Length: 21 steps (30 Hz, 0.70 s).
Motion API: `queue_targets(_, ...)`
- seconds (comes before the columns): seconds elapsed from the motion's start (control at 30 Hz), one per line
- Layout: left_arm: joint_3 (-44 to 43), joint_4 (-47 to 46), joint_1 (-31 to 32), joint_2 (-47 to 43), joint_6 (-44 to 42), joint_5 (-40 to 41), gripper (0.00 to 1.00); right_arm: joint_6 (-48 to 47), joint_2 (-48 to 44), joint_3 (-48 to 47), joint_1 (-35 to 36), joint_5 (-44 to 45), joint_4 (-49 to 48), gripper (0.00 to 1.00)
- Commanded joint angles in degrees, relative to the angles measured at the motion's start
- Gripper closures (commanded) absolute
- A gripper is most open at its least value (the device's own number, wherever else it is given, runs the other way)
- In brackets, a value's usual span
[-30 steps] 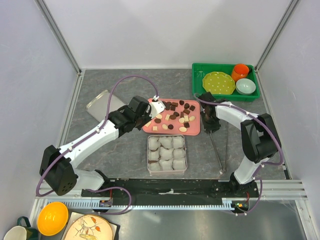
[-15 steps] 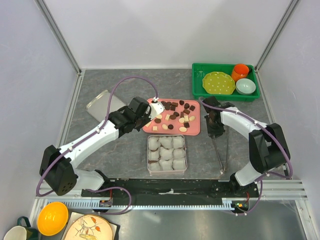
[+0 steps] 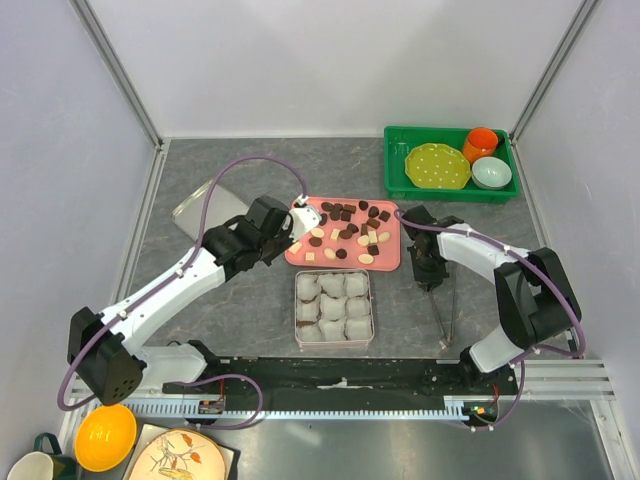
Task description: Pack the chocolate
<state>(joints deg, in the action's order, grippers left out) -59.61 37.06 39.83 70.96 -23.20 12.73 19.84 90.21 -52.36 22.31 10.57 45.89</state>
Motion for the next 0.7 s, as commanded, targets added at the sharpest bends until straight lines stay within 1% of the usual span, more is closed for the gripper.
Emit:
queue_targets(0.0,-1.1,1.3,-0.2,-2.1,1.6,1.8,0.74,0.7,-1.0,-0.3,0.4,0.2,-1.5,0.91)
queue_targets(0.03,-1.3,1.8,-0.2,-2.1,1.8,1.9,0.75,1.0,-2.2,-1.0,0.5,1.1,-1.2,0.98)
queue_targets(0.07,-1.6,2.1,-0.2,-2.1,1.8,1.8,0.75,1.0,-3.0,-2.6,0.5,1.7,-0.1,0.99)
queue_targets(0.1,-2.3,2.6,-0.2,-2.2,2.1,1.9,0.75,1.0,-3.9,-3.5,0.8,2.3,0.4,1.00)
queue_targets(0.13,-2.4,2.9,-0.2,-2.3,2.1,1.4,0.79,0.7,-5.9,-4.6,0.8,3.5,1.1,1.00)
queue_targets(0.2,-2.7,3.5,-0.2,-3.1,2.0,1.0,0.81,0.3,-7.9,-7.8,1.2,3.8,3.1,1.00)
queue_targets(0.27,-3.0,3.7,-0.3,-4.1,1.9,0.5,0.82,-0.8,-10.8,-11.2,1.9,3.8,4.8,1.00)
queue_targets(0.33,-3.8,4.3,-0.4,-5.2,2.4,0.3,0.82,-2.1,-12.7,-13.8,3.9,2.5,5.8,1.00)
queue_targets(0.37,-4.1,5.0,-0.5,-5.6,2.6,0.2,0.81,-3.3,-13.0,-14.8,6.1,1.4,7.3,1.00)
queue_targets(0.4,-4.9,5.6,-0.9,-6.3,3.6,0.3,0.78,-4.0,-13.0,-15.6,7.5,0.6,7.8,1.00)
queue_targets(0.43,-5.0,5.7,-1.4,-6.7,3.9,-0.2,0.69,-4.5,-13.5,-16.3,9.5,0.1,8.2,1.00)
queue_targets(0.47,-5.2,5.7,-3.0,-7.3,4.1,-1.0,0.64,-5.8,-13.7,-16.5,13.9,-1.0,8.3,1.00)
queue_targets(0.5,-5.0,6.4,-4.2,-8.9,3.6,-2.8,0.49,-6.2,-13.8,-16.7,16.4,-1.2,8.3,1.00)
queue_targets(0.53,-4.9,6.5,-5.7,-9.5,3.4,-7.2,0.43,-6.7,-14.1,-17.0,19.1,-1.4,8.1,1.00)
queue_targets(0.57,-4.9,6.8,-9.0,-10.1,3.4,-9.3,0.39,-7.3,-14.2,-17.2,25.0,-1.7,7.5,1.00)
queue_targets(0.6,-5.2,7.5,-10.6,-10.3,3.6,-12.4,0.34,-8.3,-14.2,-17.2,28.0,-1.3,7.0,1.00)
queue_targets(0.63,-5.6,7.9,-12.1,-10.3,3.9,-13.9,0.33,-8.7,-13.9,-17.2,30.9,-0.9,6.6,1.00)
queue_targets(0.67,-5.8,7.9,-14.6,-10.3,3.9,-14.7,0.32,-8.8,-13.5,-17.6,36.0,-0.4,6.3,1.00)
